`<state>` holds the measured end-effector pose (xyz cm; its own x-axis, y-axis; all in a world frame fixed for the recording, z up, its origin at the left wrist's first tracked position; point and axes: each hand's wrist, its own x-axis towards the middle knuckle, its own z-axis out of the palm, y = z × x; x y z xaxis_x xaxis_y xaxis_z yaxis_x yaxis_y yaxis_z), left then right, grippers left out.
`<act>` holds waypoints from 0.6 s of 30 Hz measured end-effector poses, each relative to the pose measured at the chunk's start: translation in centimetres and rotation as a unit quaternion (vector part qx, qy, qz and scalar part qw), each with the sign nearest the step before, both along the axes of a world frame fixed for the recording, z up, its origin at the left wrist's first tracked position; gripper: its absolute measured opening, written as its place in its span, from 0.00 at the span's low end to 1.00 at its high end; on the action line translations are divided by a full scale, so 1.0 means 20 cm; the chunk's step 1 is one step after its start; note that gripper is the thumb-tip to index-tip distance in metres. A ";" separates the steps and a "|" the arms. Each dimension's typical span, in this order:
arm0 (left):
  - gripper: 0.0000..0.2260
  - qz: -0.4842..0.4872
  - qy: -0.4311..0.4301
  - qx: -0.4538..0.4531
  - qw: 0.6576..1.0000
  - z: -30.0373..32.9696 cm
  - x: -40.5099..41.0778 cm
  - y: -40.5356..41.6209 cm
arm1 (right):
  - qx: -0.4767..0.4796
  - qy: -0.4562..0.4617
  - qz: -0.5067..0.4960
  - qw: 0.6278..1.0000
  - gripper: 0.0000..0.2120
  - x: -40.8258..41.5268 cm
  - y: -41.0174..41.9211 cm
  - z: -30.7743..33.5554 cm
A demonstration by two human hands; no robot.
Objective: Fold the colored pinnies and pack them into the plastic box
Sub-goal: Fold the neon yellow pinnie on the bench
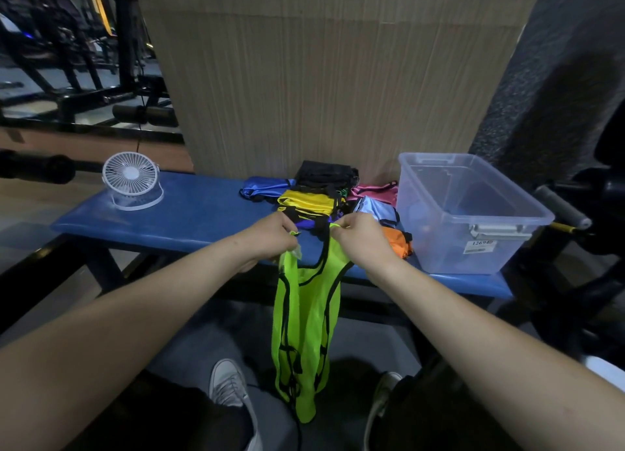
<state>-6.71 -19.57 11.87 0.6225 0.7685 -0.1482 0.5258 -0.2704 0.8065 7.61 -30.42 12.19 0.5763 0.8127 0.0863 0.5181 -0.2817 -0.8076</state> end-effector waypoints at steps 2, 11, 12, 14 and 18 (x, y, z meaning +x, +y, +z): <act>0.10 -0.002 -0.043 -0.055 0.998 -0.01 0.03 -0.02 | -0.014 -0.005 0.015 1.000 0.10 -0.04 0.00 0.00; 0.15 -0.002 -0.074 -0.037 0.997 -0.02 0.08 -0.07 | -0.004 0.110 0.038 0.993 0.11 -0.13 0.02 -0.04; 0.15 -0.006 -0.075 -0.034 0.997 -0.02 0.07 -0.06 | 0.003 0.137 0.048 0.989 0.11 -0.14 0.02 -0.04; 0.15 -0.022 -0.076 -0.025 0.997 -0.02 0.06 -0.06 | 0.011 0.182 0.067 0.981 0.11 -0.15 0.01 -0.03; 0.12 -0.038 -0.096 -0.007 0.995 0.02 0.06 -0.06 | 0.030 0.276 0.090 0.956 0.11 -0.15 0.01 0.00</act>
<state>-5.58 -20.72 12.23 0.6972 0.7162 -0.0313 0.3397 -0.2917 0.8942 4.65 -30.20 12.22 0.3993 0.9058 -0.1414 0.0432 -0.1726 -0.9840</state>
